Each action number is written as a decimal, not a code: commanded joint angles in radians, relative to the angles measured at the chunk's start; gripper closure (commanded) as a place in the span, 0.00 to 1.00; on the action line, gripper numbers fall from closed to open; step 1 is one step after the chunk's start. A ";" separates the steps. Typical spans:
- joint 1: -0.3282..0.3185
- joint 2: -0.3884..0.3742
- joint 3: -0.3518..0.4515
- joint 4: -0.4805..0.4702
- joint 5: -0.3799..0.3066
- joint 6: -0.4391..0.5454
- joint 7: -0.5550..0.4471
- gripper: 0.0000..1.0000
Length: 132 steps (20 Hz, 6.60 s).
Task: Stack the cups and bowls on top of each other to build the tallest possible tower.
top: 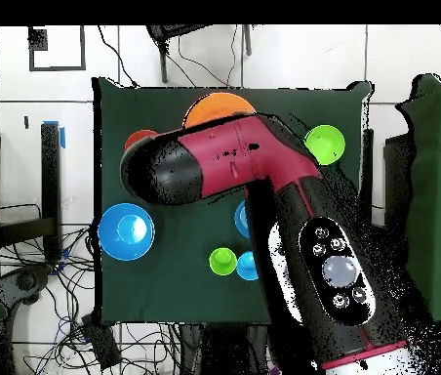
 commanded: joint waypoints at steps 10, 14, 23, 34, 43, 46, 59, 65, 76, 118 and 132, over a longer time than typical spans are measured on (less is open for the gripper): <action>-0.010 0.044 -0.068 0.313 -0.131 -0.317 0.024 0.00; 0.020 0.072 -0.103 0.303 -0.152 -0.345 0.045 0.00; 0.062 0.192 -0.136 0.214 -0.142 -0.355 0.055 0.00; 0.100 0.308 -0.173 0.185 -0.132 -0.473 0.082 0.00; 0.160 0.330 -0.203 0.189 -0.094 -0.532 0.133 0.00; 0.179 0.344 -0.216 0.176 -0.081 -0.535 0.137 0.00; 0.220 0.431 -0.247 0.118 -0.044 -0.564 0.131 0.00; 0.237 0.448 -0.275 0.115 -0.055 -0.590 0.129 0.00; 0.247 0.479 -0.298 0.089 -0.057 -0.602 0.093 0.00; 0.268 0.561 -0.337 0.016 0.012 -0.603 0.059 1.00; 0.281 0.139 -0.335 0.266 0.122 -0.388 0.054 1.00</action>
